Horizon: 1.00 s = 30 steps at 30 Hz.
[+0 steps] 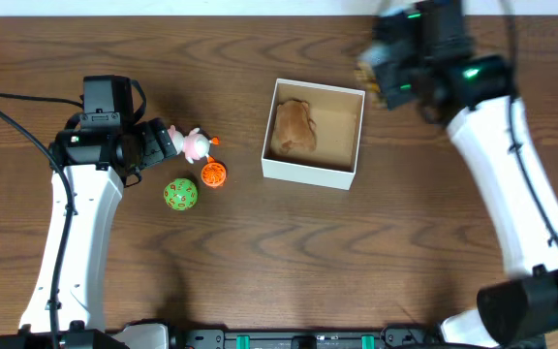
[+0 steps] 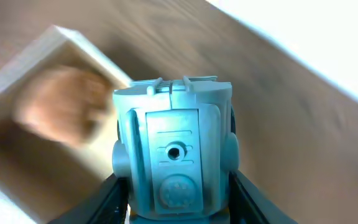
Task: Pack container
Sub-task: 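Carry the truck into the box beside the plush and release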
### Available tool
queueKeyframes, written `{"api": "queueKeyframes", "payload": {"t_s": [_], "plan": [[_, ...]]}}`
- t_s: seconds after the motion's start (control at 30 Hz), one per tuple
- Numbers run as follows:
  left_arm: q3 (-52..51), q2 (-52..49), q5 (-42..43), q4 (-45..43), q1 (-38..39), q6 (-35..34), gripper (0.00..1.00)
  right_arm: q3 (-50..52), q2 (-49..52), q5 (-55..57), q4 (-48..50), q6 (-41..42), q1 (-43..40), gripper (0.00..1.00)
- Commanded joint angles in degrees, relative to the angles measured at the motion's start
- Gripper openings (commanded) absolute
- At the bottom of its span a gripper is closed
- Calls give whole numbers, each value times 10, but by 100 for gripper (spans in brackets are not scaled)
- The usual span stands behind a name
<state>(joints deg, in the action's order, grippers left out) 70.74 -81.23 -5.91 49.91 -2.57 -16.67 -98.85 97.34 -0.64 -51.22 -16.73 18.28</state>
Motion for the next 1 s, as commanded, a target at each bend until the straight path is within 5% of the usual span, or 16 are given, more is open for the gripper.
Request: {"api": "queueKeyframes", "payload": {"t_s": [0.0,0.3,0.4,0.97], "plan": [[11,-2,3,2,-3,3,98,-2,12,0,7,-99,63,20],[11,-2,3,2,-3,3,98,4,113,56,10,-275,93,19],[11,-2,3,2,-3,3,98,4,144,59,15,-324,76,26],[11,-2,3,2,-3,3,98,4,231,26,39,-358,25,43]]}}
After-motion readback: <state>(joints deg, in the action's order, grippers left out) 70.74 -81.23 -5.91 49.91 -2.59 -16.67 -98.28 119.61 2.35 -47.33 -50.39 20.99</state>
